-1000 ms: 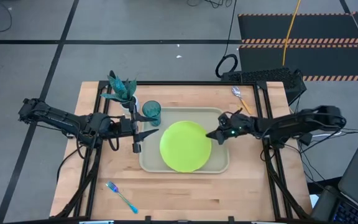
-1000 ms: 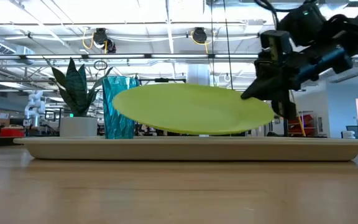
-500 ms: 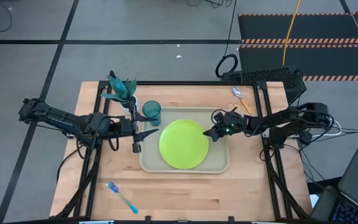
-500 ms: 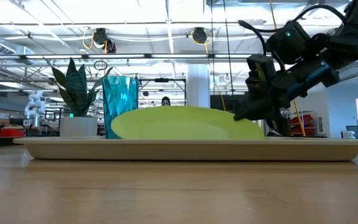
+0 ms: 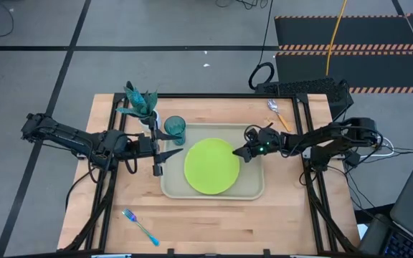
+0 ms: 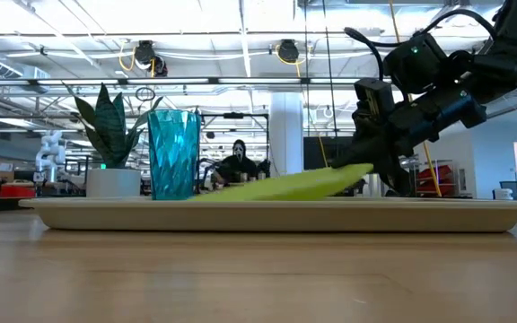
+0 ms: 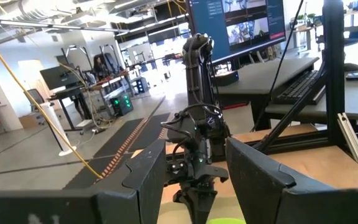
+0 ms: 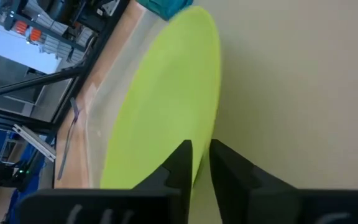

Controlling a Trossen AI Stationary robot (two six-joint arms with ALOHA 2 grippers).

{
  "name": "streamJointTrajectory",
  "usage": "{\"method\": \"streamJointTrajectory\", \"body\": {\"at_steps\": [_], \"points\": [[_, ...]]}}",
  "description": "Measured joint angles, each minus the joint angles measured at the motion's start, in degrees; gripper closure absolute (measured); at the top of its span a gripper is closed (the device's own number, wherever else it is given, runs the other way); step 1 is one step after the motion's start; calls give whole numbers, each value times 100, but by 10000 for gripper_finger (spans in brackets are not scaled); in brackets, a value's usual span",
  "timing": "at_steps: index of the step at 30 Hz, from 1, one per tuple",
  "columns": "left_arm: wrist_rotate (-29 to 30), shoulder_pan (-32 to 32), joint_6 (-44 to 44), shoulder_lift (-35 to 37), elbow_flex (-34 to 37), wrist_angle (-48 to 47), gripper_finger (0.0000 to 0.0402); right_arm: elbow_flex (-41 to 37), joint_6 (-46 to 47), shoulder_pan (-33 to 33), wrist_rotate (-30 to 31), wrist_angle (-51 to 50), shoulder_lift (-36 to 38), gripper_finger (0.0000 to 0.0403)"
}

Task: Pick and place plate/cup/fork/spoon on tray
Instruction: Put the green plate to the middle left of the white food tray

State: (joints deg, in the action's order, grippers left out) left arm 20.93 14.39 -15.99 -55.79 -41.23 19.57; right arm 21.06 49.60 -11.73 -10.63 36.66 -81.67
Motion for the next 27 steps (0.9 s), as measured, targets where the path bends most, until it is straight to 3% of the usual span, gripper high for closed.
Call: {"method": "streamJointTrajectory", "body": {"at_steps": [10,20,23,27], "points": [[-2,0,63,0,0,-2,229,0,-109,13,310,1,0,284],[-2,0,70,0,0,-2,229,0,-281,22,469,6,0,273],[-2,0,79,0,0,-2,229,0,-329,20,167,3,0,273],[-3,0,105,0,0,-40,229,0,-768,20,-894,-15,0,273]]}}
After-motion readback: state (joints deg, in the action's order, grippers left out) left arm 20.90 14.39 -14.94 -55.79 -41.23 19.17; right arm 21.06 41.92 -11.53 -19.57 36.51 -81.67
